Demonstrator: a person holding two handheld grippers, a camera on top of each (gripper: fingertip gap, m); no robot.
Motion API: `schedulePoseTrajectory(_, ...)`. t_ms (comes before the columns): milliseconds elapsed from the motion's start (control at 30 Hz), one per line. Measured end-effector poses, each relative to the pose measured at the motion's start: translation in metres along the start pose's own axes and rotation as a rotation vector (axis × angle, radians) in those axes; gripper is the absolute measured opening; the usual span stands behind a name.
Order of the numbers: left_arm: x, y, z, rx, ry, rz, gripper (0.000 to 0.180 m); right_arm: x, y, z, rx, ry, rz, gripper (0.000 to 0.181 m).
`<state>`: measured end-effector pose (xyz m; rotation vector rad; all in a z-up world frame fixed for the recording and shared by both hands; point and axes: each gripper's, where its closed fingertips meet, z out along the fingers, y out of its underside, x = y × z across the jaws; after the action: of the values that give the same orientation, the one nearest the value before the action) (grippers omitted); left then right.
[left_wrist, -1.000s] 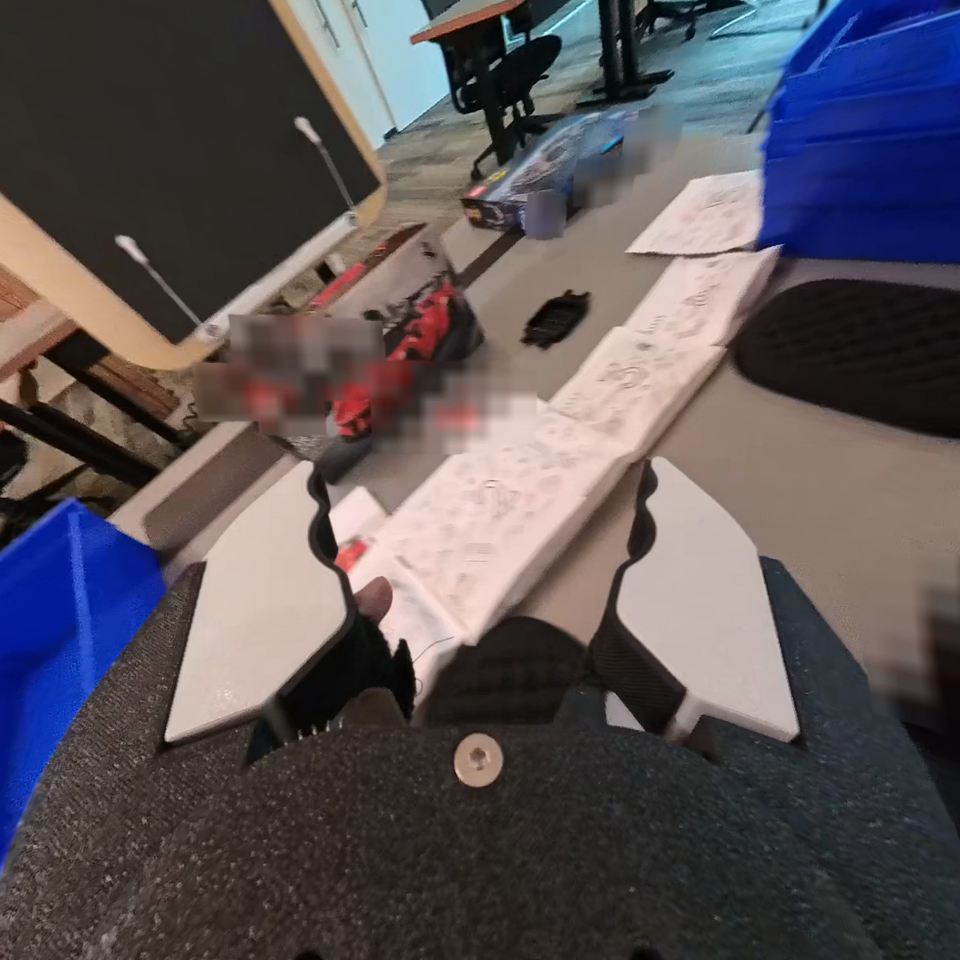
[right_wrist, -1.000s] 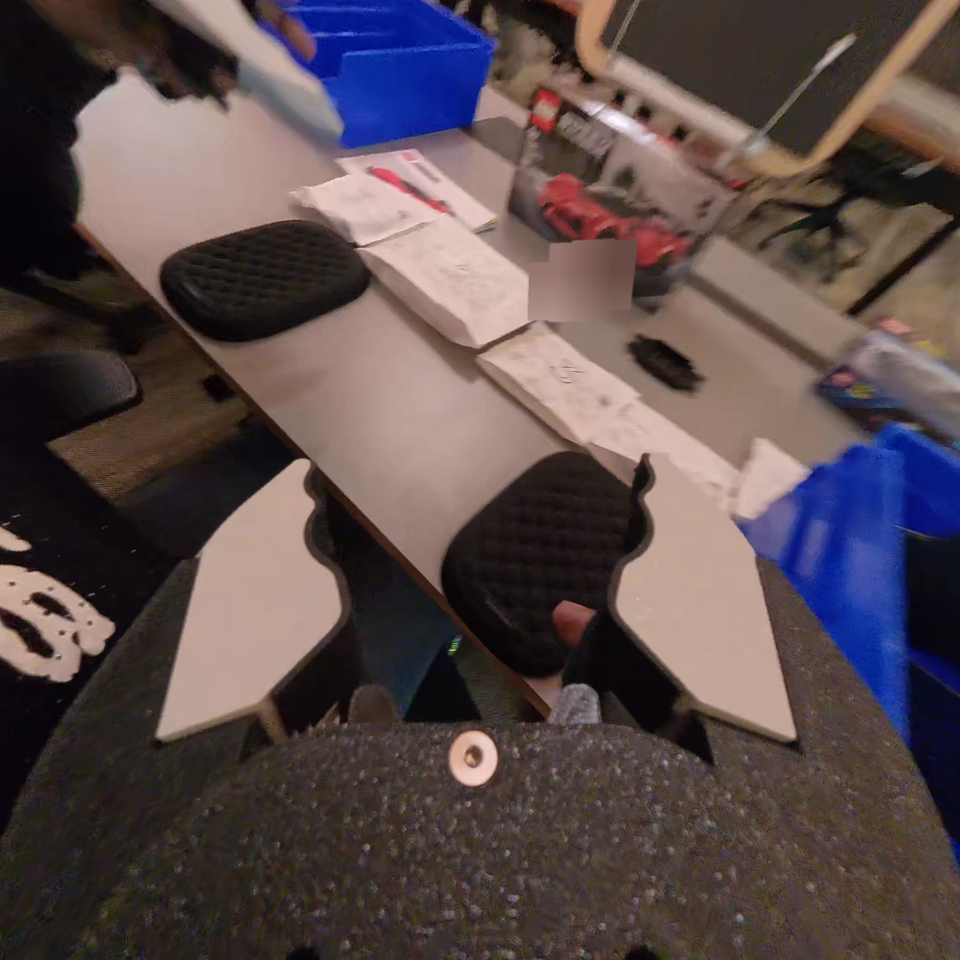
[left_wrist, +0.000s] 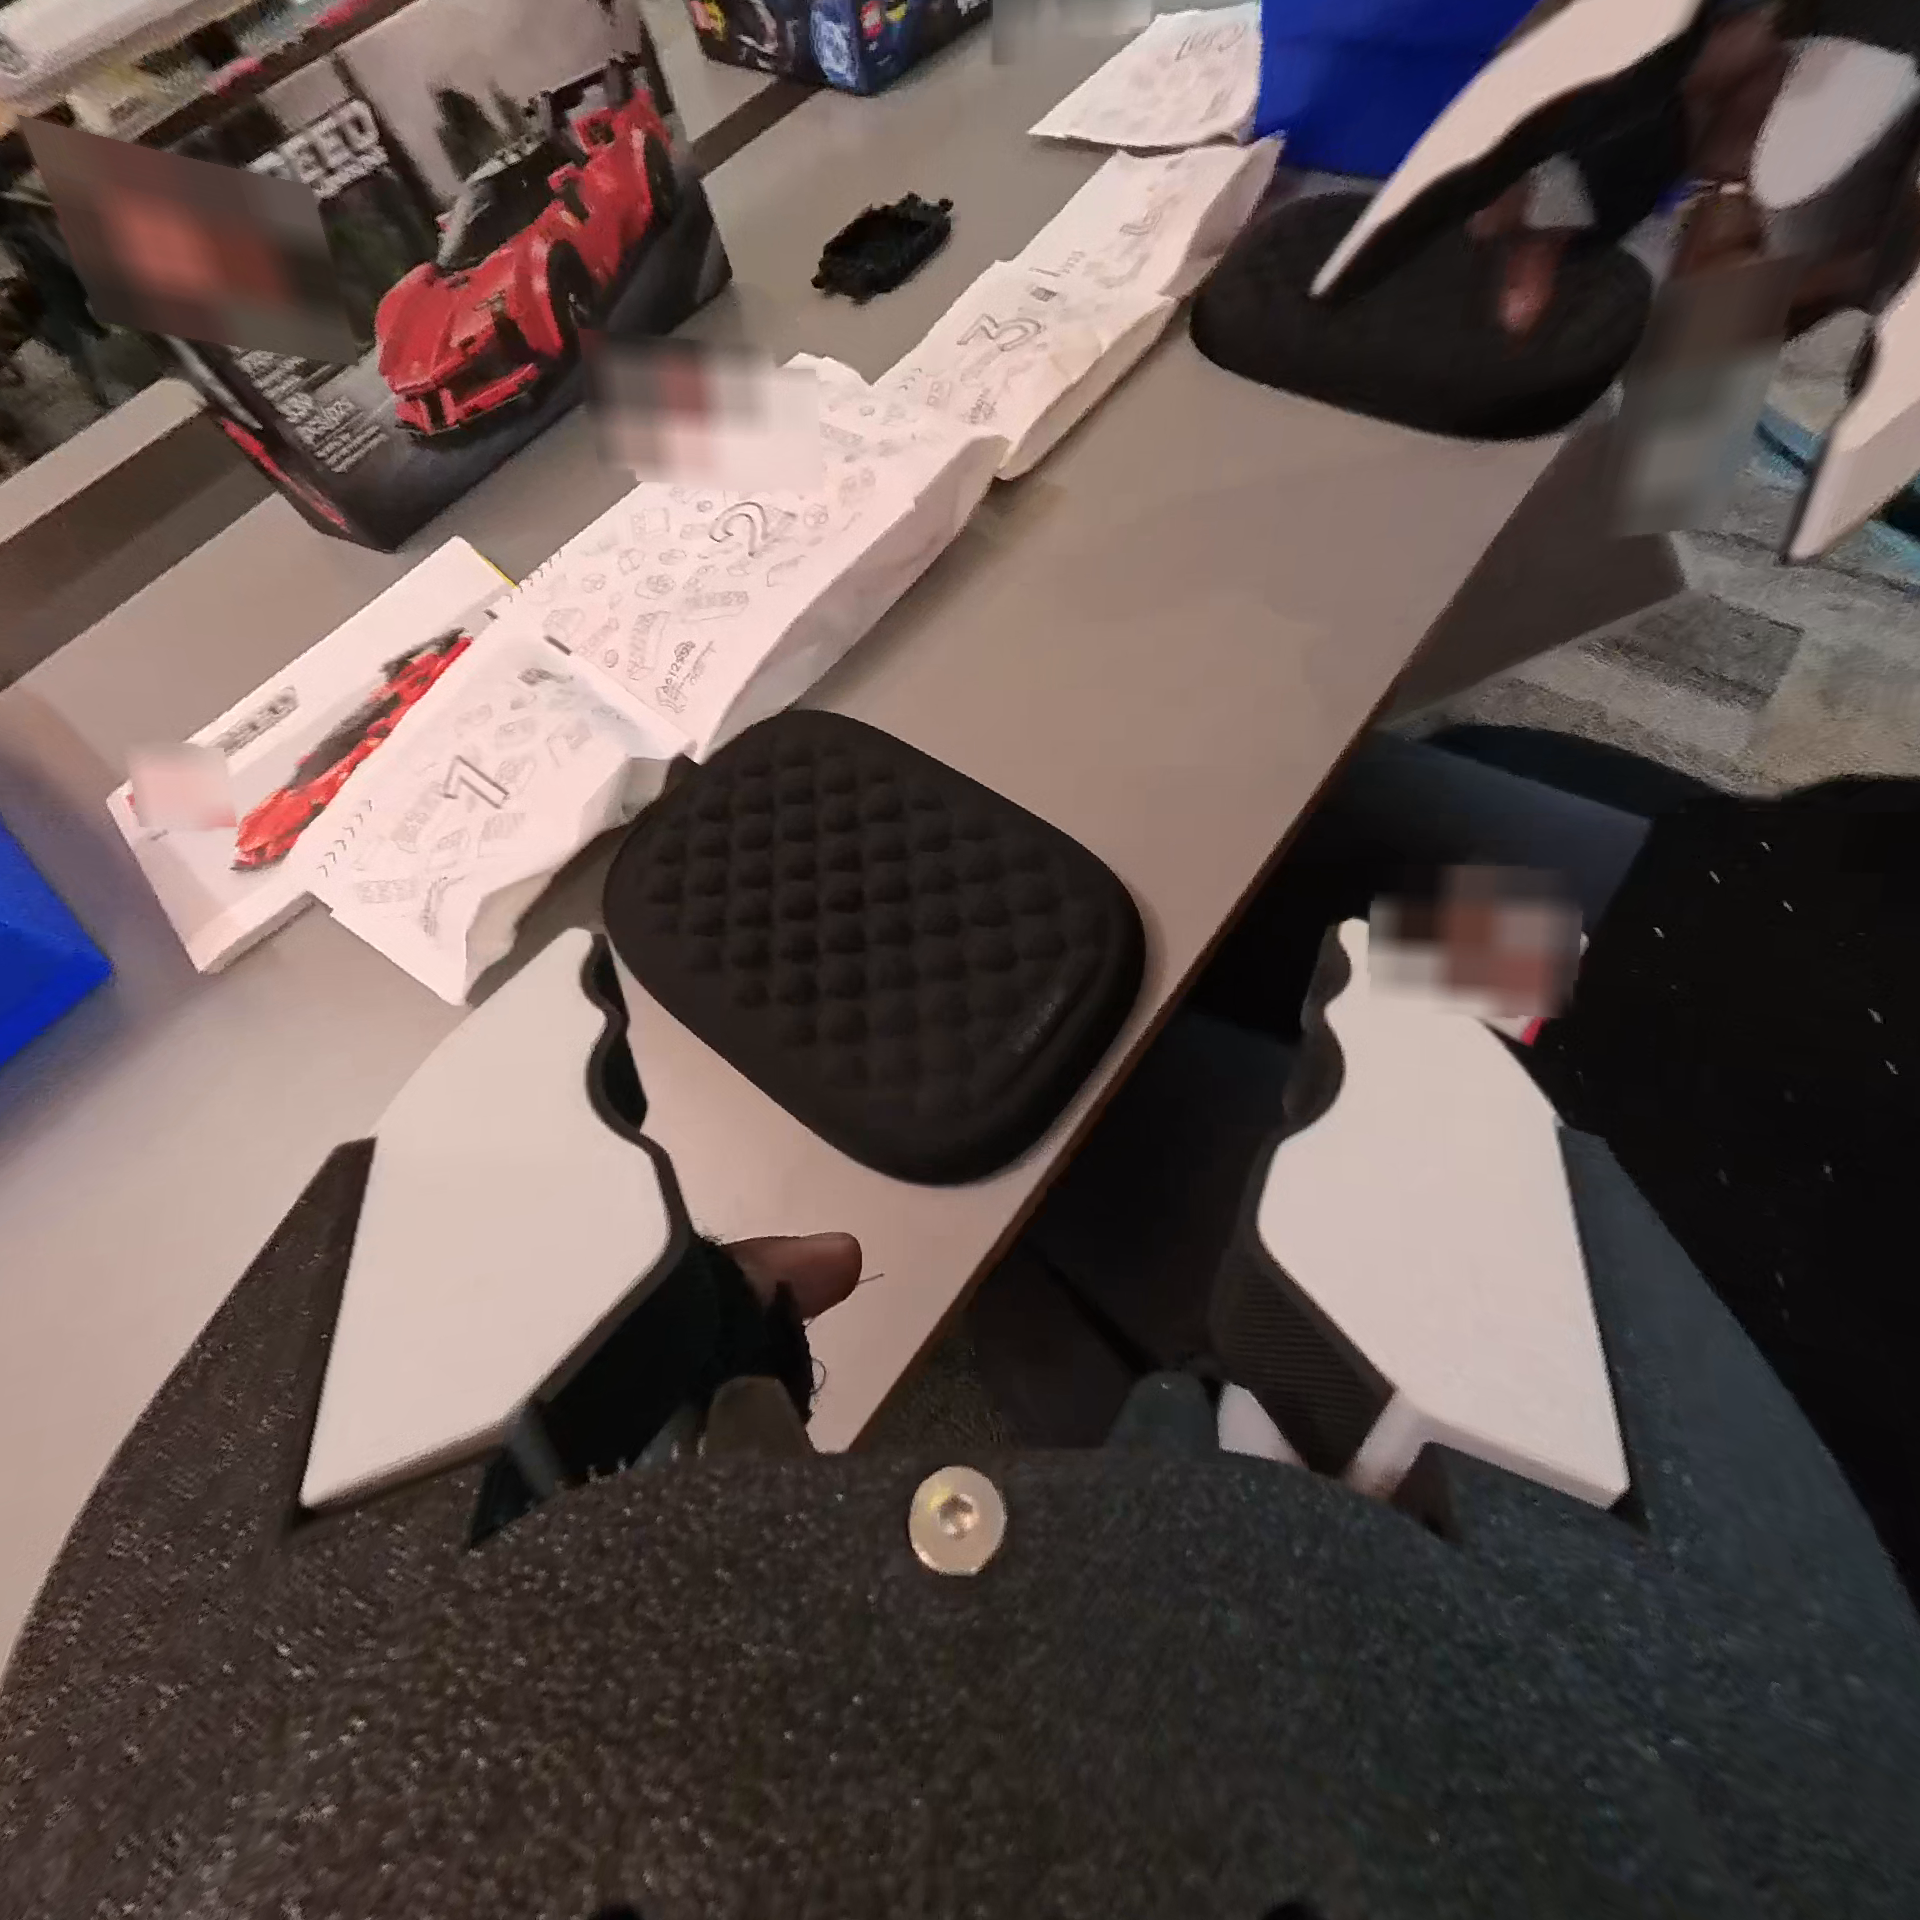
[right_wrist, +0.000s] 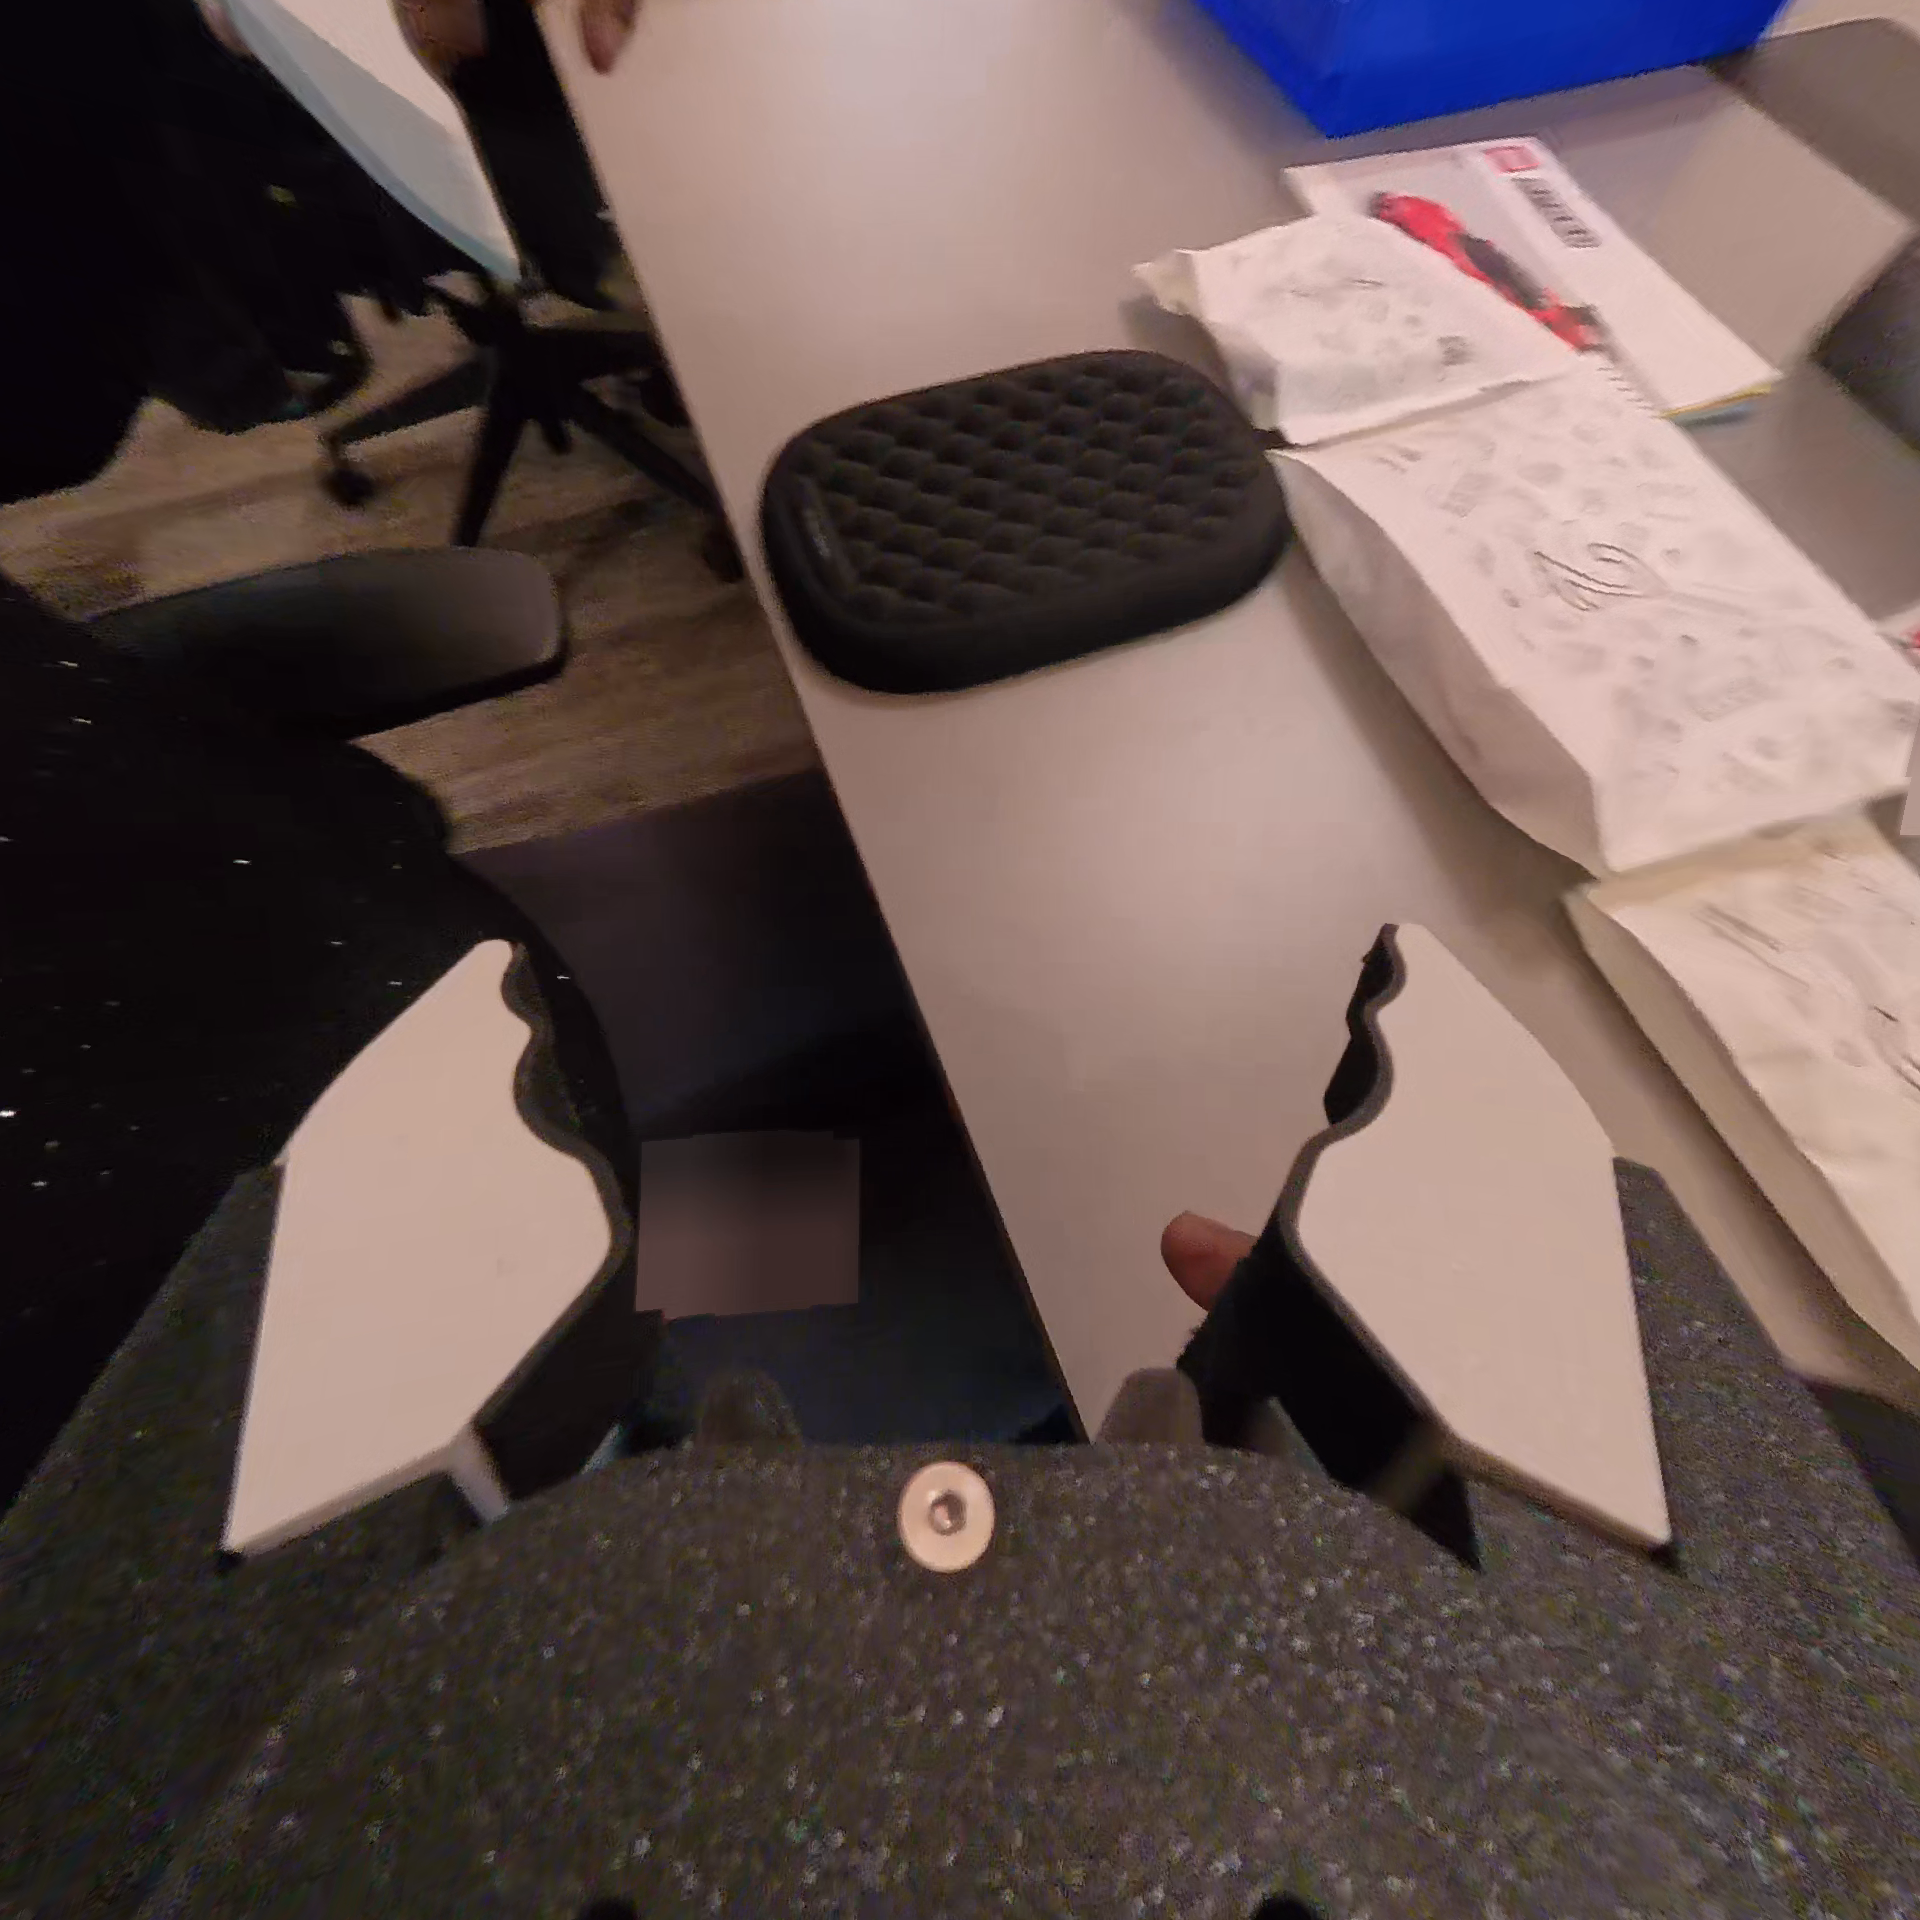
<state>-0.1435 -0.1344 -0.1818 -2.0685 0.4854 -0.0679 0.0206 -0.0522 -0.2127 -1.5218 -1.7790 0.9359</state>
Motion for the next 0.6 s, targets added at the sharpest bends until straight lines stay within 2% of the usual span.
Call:
schedulePoseTrajectory(267,-0.001,-0.041,0.043,0.094,-0.263,-0.112,0.134,0.058,0.023,-0.081,0.114,0.437,0.193,0.146)
schedulePoseTrajectory(400,0.005,-0.062,0.057,0.174,-0.325,-0.166,0.13,0.074,0.043,-0.135,0.124,0.661,0.246,0.146)
schedulePoseTrajectory(533,0.009,-0.068,0.07,0.2,-0.368,-0.293,0.13,0.097,0.067,-0.178,0.113,0.91,0.344,0.144)
schedulePoseTrajectory(600,0.007,-0.07,0.079,0.197,-0.407,-0.325,0.129,0.108,0.074,-0.184,0.122,0.955,0.414,0.145)
